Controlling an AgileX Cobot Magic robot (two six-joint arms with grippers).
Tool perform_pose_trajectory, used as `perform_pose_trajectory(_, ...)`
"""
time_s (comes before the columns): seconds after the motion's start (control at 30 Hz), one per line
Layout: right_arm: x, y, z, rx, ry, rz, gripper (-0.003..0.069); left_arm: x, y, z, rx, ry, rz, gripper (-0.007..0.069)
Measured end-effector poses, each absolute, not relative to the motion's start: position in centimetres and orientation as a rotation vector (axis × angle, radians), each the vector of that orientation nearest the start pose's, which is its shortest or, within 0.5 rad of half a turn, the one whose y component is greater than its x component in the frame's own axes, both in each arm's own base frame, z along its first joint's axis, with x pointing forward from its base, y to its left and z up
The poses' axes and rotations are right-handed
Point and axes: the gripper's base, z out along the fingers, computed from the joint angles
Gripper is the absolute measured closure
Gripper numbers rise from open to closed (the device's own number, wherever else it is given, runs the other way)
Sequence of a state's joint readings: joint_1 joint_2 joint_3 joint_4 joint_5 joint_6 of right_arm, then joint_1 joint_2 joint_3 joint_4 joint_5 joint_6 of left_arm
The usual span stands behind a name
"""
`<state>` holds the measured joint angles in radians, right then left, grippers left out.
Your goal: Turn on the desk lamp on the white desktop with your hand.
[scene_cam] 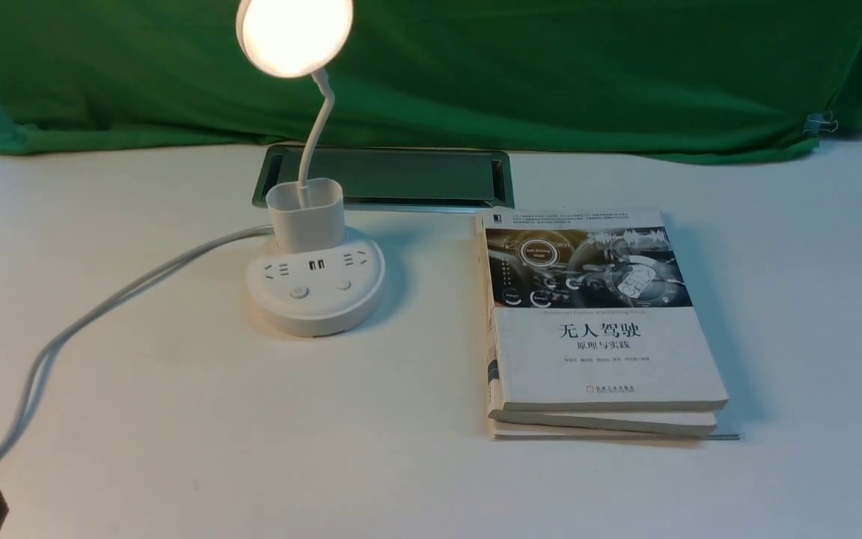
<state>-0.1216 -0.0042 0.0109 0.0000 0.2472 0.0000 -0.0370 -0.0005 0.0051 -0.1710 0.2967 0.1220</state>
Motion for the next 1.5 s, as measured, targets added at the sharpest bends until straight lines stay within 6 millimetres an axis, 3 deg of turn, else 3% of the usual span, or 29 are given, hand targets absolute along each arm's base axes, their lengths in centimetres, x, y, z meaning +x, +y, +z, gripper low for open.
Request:
perform_pose_trajectory(1.27,5.49,-0.68,18.73,0.102,1.736,-0.094,0.0419,5.44,-0.42,18.54,0.001,1.777,-0.088,0.0603)
perform_pose_trajectory(1.5,5.49,-0.67,18.74,0.106,1.735,-0.089,0.0419,5.55,-0.37,19.12,-0.004,1.712,-0.085,0.0603)
